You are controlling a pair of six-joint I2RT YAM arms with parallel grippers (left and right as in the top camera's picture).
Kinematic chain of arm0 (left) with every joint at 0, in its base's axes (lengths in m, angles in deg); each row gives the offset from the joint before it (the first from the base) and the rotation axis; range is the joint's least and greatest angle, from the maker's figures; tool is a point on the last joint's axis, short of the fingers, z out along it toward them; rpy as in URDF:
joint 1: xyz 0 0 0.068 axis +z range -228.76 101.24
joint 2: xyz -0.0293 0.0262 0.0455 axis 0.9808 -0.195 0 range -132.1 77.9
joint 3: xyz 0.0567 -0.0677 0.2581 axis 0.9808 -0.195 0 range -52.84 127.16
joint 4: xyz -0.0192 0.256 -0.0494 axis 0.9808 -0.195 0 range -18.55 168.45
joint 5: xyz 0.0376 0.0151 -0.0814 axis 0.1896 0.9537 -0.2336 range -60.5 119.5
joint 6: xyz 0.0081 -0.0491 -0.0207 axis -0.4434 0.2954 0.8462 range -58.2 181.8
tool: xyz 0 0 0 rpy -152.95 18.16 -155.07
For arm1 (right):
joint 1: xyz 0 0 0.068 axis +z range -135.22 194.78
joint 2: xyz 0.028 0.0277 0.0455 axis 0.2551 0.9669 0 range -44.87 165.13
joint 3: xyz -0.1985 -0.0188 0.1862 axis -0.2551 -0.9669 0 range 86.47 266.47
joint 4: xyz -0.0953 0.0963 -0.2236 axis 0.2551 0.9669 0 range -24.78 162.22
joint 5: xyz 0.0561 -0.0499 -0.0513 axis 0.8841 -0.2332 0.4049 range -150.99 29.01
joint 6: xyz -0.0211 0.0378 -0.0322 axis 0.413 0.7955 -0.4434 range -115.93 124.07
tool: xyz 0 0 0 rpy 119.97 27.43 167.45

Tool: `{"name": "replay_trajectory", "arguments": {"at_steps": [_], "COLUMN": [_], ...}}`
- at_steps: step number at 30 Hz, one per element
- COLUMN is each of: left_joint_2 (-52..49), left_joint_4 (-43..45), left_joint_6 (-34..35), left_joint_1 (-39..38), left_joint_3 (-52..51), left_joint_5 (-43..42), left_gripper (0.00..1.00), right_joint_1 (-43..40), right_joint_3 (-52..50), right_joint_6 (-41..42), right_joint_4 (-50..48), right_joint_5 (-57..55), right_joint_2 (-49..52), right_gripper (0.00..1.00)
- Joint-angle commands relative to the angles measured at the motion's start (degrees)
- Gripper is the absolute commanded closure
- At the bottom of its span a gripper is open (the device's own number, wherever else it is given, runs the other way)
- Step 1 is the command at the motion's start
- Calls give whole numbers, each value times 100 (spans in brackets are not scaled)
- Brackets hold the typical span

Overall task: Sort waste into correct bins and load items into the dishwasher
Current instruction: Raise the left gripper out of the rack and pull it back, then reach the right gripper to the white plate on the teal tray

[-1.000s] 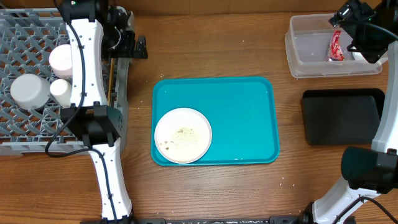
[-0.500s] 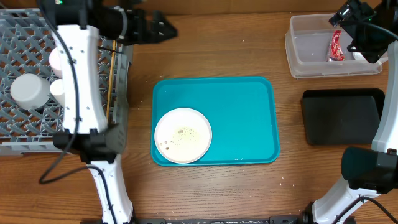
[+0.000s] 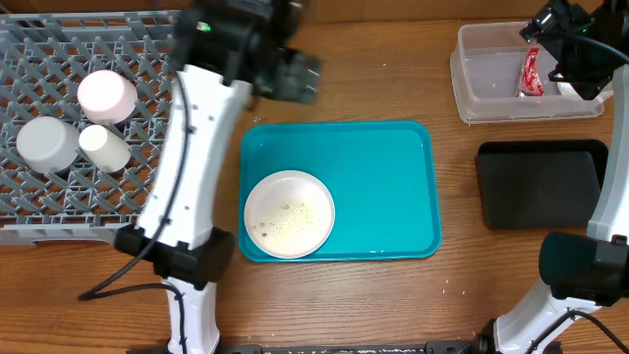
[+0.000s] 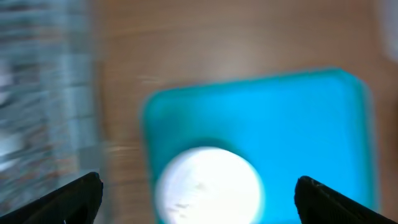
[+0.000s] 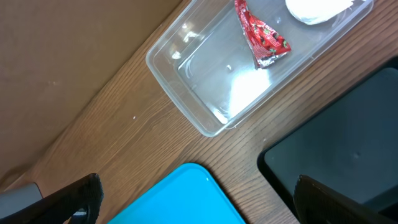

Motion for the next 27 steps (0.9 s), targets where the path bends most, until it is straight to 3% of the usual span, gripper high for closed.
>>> {"name": "replay_trajectory", "arguments": {"at_steps": [1, 7, 13, 16, 20, 27], "left_joint_2": [256, 251, 251, 251, 251, 251], "left_joint_4": [-13, -13, -13, -13, -13, -13], "left_joint_6": [675, 490, 483, 481, 483, 483], "left_joint_1": [831, 1832, 2570, 2688, 2719, 2710], "left_joint_3": [-31, -31, -31, -31, -31, -31], "left_joint_5": [1464, 1008, 1003, 1005, 1003, 1003], "left_gripper": [0, 0, 0, 0, 0, 0], "right_joint_1": [-4, -4, -2, 195, 1080, 3108], "right_joint_3": [-11, -11, -11, -79, -487, -2245], "right_joint_6": [-17, 254, 586, 157, -730, -721], "right_joint_4": [-20, -74, 149, 240, 540, -144], "right_joint_5": [-52, 201, 1644, 2465, 2277, 802], "right_joint_2": [26, 26, 26, 48, 48, 48], "right_gripper": [0, 0, 0, 0, 0, 0]}}
